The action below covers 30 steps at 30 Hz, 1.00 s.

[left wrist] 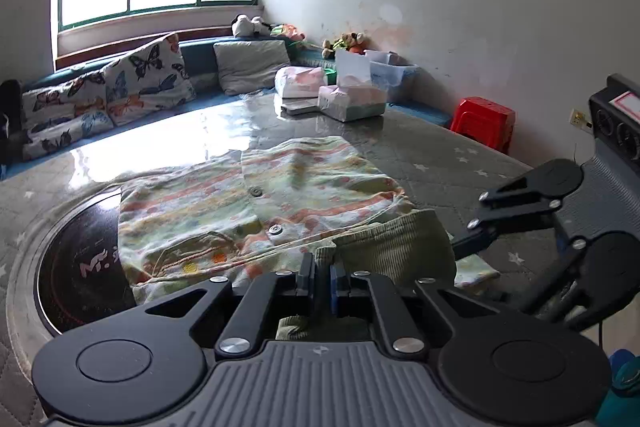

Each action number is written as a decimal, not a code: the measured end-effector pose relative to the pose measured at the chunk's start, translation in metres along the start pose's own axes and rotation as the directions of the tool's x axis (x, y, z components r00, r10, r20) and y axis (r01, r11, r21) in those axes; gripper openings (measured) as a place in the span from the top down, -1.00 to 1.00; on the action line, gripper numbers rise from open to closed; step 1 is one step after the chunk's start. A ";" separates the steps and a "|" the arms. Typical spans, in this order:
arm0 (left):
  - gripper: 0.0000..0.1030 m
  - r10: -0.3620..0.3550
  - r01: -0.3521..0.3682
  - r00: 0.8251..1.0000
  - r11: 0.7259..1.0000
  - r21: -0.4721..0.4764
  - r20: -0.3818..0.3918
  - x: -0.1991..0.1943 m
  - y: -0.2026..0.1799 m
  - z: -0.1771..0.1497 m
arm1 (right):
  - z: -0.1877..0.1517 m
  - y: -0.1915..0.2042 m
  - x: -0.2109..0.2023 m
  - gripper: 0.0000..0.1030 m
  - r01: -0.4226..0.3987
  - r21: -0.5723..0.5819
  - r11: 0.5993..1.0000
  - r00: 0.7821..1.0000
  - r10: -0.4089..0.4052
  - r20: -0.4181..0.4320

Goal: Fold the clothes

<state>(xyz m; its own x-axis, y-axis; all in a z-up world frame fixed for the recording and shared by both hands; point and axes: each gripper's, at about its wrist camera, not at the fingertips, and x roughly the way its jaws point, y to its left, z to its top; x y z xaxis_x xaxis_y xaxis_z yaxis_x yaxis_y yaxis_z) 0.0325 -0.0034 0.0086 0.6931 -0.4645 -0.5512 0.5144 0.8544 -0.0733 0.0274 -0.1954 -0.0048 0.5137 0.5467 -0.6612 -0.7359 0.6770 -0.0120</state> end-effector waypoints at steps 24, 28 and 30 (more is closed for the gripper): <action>0.06 0.090 -0.078 0.995 0.966 0.248 -0.038 -0.031 -0.002 -0.052 | 0.025 -0.036 0.000 0.78 -0.037 0.218 0.975 0.995 0.017 0.094; 0.06 0.138 -0.122 0.990 0.957 0.262 -0.041 -0.024 0.002 -0.056 | 0.022 -0.037 0.000 0.78 -0.036 0.221 0.975 0.996 0.016 0.091; 0.15 0.151 -0.135 0.988 0.953 0.272 -0.039 -0.020 0.003 -0.058 | 0.019 -0.037 0.001 0.78 -0.038 0.227 0.973 0.996 0.017 0.092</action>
<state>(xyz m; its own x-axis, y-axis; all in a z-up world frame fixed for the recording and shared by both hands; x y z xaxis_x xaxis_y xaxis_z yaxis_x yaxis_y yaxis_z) -0.0092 0.0224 -0.0288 0.7428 -0.3205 -0.5878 0.5336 0.8136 0.2308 0.0636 -0.2107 0.0099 0.5395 0.6012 -0.5895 -0.6355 0.7500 0.1833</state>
